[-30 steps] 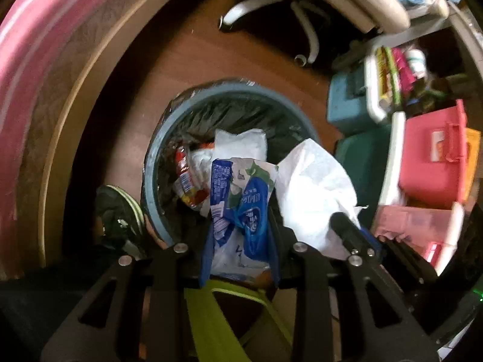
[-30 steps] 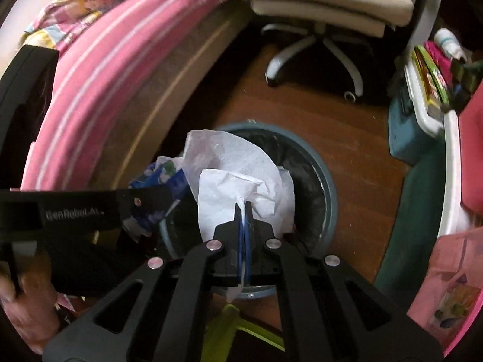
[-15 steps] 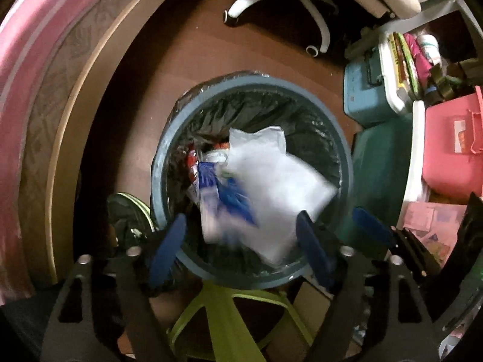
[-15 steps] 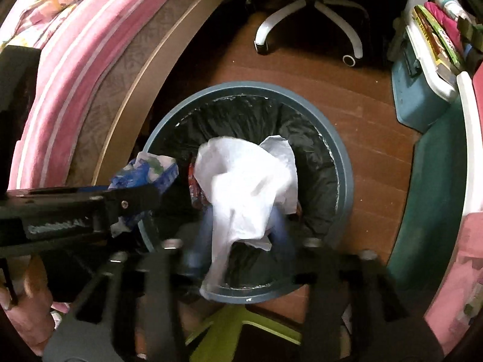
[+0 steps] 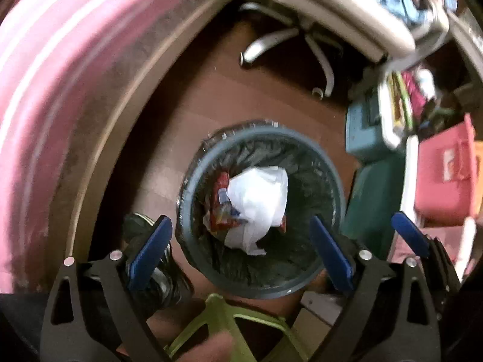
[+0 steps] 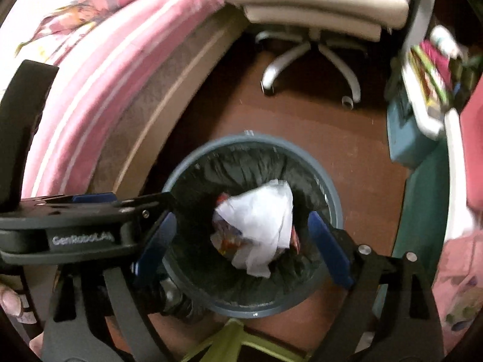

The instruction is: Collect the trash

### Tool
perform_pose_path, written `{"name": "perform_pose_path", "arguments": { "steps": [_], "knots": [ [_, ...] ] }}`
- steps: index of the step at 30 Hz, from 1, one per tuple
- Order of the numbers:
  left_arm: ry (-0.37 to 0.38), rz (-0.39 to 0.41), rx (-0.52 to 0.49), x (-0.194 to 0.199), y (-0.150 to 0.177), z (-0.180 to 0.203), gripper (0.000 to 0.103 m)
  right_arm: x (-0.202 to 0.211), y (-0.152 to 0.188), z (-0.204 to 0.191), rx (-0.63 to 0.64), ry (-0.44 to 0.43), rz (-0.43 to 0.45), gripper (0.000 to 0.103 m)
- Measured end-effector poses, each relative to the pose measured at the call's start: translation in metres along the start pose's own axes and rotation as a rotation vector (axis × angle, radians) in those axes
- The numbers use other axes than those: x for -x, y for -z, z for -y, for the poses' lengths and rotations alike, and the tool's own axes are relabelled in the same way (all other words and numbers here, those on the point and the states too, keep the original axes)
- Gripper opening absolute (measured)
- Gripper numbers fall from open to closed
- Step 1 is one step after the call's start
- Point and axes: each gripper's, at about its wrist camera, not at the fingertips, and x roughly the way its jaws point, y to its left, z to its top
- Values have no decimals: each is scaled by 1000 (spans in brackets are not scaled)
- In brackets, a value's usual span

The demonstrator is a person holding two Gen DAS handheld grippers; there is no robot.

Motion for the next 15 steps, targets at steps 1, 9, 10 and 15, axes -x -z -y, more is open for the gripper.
{"name": "perform_pose_path", "arguments": {
  "steps": [1, 9, 10, 15],
  "knots": [
    [11, 31, 22, 13, -1, -5, 91, 7, -4, -5, 12, -4, 28, 89],
    [-97, 355, 28, 135, 5, -33, 97, 67, -23, -54, 138, -75, 208, 89],
    [-113, 384, 24, 147, 7, -36, 97, 76, -25, -61, 155, -84, 226, 89],
    [-147, 504, 66, 213, 19, -63, 97, 118, -34, -95, 218, -150, 282, 90]
  ]
}}
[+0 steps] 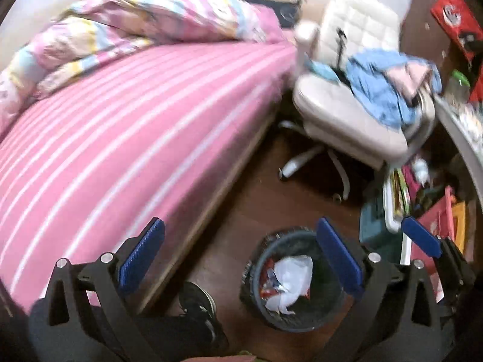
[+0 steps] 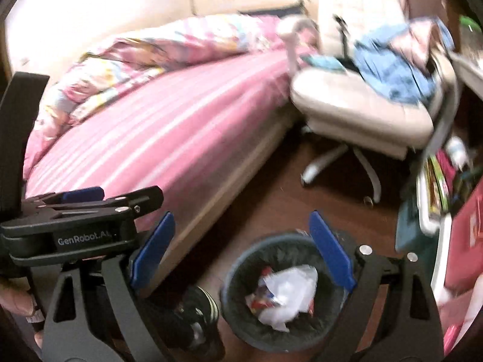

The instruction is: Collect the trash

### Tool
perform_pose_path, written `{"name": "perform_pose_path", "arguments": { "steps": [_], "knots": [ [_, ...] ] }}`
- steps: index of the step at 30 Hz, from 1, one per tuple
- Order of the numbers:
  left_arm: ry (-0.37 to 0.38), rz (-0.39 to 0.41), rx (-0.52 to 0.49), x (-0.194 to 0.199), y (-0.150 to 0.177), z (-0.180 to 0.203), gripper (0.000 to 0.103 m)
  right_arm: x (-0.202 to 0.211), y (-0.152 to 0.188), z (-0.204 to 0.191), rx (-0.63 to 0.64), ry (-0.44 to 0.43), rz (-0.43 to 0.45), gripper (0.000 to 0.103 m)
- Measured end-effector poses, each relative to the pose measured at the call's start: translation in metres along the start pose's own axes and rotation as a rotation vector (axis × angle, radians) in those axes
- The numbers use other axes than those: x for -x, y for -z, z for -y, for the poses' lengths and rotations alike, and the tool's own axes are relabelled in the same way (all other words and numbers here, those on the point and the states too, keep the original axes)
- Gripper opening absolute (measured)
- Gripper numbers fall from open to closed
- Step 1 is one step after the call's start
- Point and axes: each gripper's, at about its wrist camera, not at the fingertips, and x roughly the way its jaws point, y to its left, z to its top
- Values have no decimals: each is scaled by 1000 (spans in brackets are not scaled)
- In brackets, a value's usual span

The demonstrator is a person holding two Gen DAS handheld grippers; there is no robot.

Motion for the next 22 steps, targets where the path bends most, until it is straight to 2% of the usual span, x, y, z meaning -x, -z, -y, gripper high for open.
{"name": "perform_pose_path", "arguments": {
  "steps": [7, 13, 22],
  "knots": [
    [-70, 81, 120, 65, -15, -56, 97, 27, -37, -53, 73, -104, 57, 92],
    [-129, 170, 203, 108, -14, -103, 97, 46, -67, -129, 147, -183, 87, 93],
    [-217, 185, 380, 145, 16, -175, 97, 62, -98, -223, 268, -286, 65, 94]
  ]
}}
